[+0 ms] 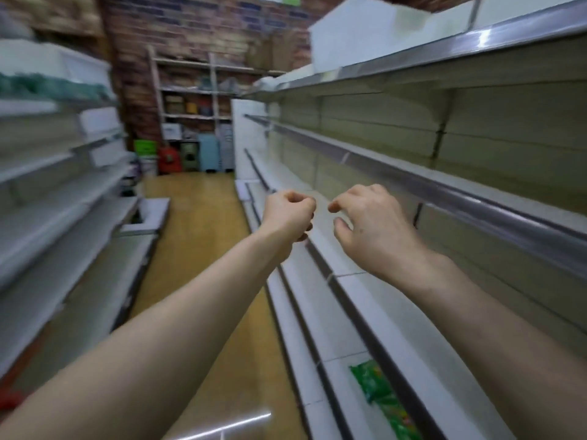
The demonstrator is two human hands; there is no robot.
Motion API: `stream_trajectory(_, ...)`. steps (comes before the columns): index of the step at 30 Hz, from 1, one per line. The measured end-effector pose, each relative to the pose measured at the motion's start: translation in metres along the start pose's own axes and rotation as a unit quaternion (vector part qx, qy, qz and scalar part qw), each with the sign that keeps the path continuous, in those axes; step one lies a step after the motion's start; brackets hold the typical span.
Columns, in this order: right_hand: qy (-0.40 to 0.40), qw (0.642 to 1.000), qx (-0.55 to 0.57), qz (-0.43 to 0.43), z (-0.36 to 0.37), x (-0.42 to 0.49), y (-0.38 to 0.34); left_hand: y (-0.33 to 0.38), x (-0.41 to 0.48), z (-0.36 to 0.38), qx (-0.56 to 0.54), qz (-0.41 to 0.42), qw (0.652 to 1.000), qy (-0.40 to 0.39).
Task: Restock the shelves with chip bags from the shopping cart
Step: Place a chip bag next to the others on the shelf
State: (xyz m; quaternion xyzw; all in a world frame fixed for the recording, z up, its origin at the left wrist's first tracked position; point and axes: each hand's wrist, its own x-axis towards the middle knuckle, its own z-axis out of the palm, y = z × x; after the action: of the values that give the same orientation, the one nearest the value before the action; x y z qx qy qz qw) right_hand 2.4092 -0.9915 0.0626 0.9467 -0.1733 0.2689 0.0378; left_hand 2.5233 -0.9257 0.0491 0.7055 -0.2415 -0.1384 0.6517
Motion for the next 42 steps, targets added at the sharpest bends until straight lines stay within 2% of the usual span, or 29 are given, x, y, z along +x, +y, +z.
stream_trajectory(10, -0.105, 0.97, 0.117, -0.185, 0.072, -0.024, -0.193, -0.089, -0.084, -0.213, 0.127, -0.135, 0.976, 0.112)
stream_trajectory(20, -0.227, 0.91, 0.169, -0.302, 0.109, -0.108, -0.379, -0.168, -0.223, -0.398, 0.132, -0.27, 0.93, 0.21)
stream_trajectory(31, -0.337, 0.881, 0.159, -0.293, 0.169, -0.185, -0.454, -0.241, -0.332, -0.469, 0.077, -0.383, 0.873, 0.292)
stream_trajectory(37, -0.369, 0.865, 0.184, -0.284, 0.205, -0.205, -0.482, -0.283, -0.359, -0.497, 0.067, -0.403, 0.831, 0.377)
stream_trajectory(42, -0.394, 0.85, 0.195, -0.292, 0.226, -0.215, -0.505, -0.317, -0.352, -0.51, 0.104, -0.367, 0.831, 0.405)
